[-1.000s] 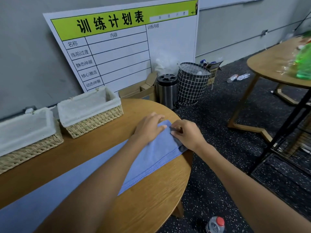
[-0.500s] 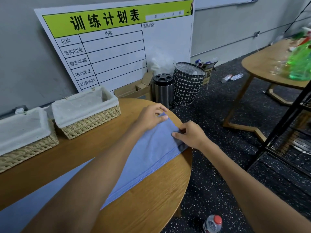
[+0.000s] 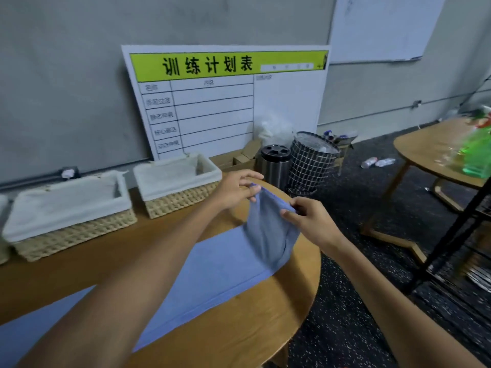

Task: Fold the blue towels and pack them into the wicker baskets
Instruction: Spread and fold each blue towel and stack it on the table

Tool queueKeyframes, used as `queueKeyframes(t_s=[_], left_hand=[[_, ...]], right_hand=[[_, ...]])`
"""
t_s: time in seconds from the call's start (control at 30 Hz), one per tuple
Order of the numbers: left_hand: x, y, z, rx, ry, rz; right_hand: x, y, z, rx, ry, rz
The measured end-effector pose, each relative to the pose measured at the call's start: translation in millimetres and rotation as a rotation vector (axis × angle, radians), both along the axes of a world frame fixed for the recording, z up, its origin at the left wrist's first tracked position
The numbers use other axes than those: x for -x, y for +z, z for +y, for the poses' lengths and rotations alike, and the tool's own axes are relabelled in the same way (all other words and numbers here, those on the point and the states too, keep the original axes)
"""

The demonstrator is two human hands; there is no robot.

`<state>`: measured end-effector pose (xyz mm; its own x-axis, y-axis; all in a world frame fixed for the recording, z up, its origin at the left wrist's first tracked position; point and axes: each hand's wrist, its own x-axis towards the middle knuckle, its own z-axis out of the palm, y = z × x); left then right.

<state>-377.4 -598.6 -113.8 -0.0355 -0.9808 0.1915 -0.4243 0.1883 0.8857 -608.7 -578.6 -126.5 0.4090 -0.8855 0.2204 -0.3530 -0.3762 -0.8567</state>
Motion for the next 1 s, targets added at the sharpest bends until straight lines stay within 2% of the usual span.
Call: queueKeyframes(t_s=[0.17,0.23,0.57,0.83,0.9,1.0], left_hand=[[-89,29,82,-0.264,0.055,0.383],[-125,39,121,-0.29,0.106,0.428],[-272,53,310,-0.252,0.353,0.345],[-330,28,397,-0.267,0.408,0.271],[-328,23,406,-0.282,0.425,0.198],[-319,5,417,-0.354,0.483,-0.009]], right_hand=[[-87,32,54,-0.056,0.24,-0.049],[-127,37,78,-0.071,0.322,-0.055],[-296,35,217,-0.144,0.672,-0.07],[-363,1,286,-0.216,0.857,-0.022],[-372,-9,297,-0.248,0.889,-0.002],[-376,-22,309,-0.264,0.926,0.067]])
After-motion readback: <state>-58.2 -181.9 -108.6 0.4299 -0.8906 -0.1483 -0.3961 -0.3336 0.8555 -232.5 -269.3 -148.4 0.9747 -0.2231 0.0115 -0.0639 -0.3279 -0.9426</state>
